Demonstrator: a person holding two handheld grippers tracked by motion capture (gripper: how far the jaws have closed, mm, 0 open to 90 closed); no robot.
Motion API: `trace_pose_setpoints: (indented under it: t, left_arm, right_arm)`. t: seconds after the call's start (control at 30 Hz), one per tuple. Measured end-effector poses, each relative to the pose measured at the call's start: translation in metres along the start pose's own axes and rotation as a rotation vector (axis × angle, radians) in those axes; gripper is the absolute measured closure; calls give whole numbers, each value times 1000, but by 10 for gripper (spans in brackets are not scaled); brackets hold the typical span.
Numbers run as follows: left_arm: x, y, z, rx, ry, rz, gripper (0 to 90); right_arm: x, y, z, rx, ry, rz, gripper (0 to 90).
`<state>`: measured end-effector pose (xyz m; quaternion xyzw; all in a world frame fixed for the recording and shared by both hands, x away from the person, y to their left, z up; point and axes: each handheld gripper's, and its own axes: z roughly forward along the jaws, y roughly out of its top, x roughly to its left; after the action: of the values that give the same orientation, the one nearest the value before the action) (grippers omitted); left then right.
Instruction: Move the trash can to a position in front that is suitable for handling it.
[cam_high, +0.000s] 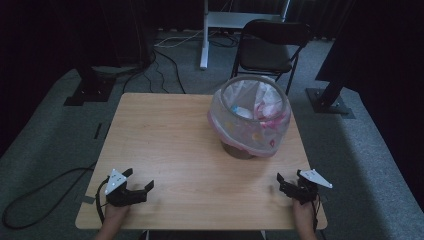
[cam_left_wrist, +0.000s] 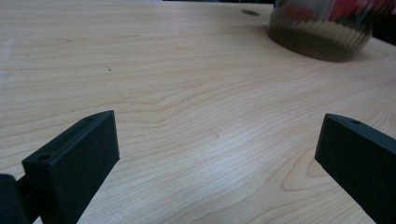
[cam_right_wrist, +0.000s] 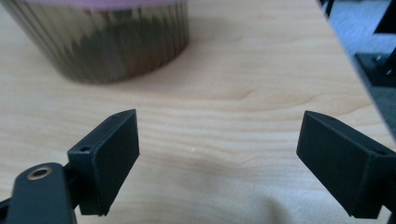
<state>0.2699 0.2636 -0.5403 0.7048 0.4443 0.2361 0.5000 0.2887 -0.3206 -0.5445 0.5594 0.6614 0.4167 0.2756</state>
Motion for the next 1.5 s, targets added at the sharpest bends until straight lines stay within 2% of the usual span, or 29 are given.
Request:
trace_pose_setpoints:
  t: [0.03, 0.13, 0.23, 0.33, 0.37, 0.4, 0.47, 0.67, 0.73, 0.8, 0.83, 0.87, 0.9, 0.97, 1.0, 1.07, 1.13, 1.2, 1.27, 1.33, 1.37, 1.4, 1.43, 1.5]
  left_arm:
    - [1, 1, 3, 15, -20, -2, 0]
    - [4, 4, 8, 31, -39, -4, 0]
    - [6, 7, 14, 31, -49, -9, 0]
    - [6, 15, 30, 48, -57, 6, 0]
    - [6, 15, 30, 48, -57, 6, 0]
    - [6, 20, 41, 59, -65, 16, 0]
    - [5, 22, 47, 64, -66, 24, 0]
    - [1, 37, 83, 87, -80, 40, 0]
    - [-1, 42, 95, 91, -90, 43, 0]
    - [-6, 51, 114, 97, -103, 56, 0]
    - [-6, 51, 114, 97, -103, 56, 0]
    - [-9, 58, 127, 100, -109, 58, 0]
    - [-11, 62, 134, 100, -111, 61, 0]
    - [-13, 65, 140, 104, -114, 69, 0]
    - [-17, 73, 153, 101, -118, 74, 0]
    - [-19, 77, 159, 102, -120, 75, 0]
    - [-24, 86, 175, 99, -119, 73, 0]
    - [-28, 91, 186, 99, -116, 79, 0]
    - [-30, 97, 196, 98, -105, 93, 0]
    - [-30, 97, 196, 98, -105, 93, 0]
    - [-32, 104, 204, 92, -89, 94, 0]
    - [-33, 111, 212, 87, -84, 77, 0]
    - [-33, 111, 212, 87, -84, 77, 0]
    - [-34, 117, 219, 90, -66, 82, 0]
  right_arm:
    - [0, 1, 2, 16, 10, -14, 126]
    - [-2, 4, 5, 26, 26, -14, 126]
    - [-5, 6, 7, 23, 10, -12, 126]
    - [-14, 11, 11, 23, 11, 25, 126]
    - [-16, 12, 12, 13, 4, 36, 126]
    - [-18, 13, 14, 14, -6, 46, 126]
    - [-20, 15, 16, 2, -5, 50, 126]
    - [-22, 21, 23, -6, -19, 48, 126]
    - [-25, 24, 27, -21, -22, 64, 126]
    - [-30, 29, 33, -61, -23, 85, 126]
    - [-30, 29, 33, -61, -23, 85, 126]
    - [-33, 34, 38, -75, -34, 98, 126]
    - [-34, 36, 40, -79, -39, 109, 126]
    - [-37, 43, 46, -81, -43, 120, 126]
    - [-38, 46, 49, -81, -51, 114, 126]
    - [-38, 55, 54, -85, -47, 98, 126]
    - [-38, 65, 60, -85, -68, 77, 134]
    - [-39, 73, 68, -83, -52, 80, 136]
    - [-40, 82, 75, -82, -55, 76, 139]
    - [-40, 87, 79, -90, -59, 73, 139]
    - [-43, 97, 84, -100, -73, 76, 139]
    - [-44, 102, 86, -106, -74, 90, 138]
    - [-44, 102, 86, -106, -74, 90, 138]
    - [-49, 114, 96, -83, -86, 112, 138]
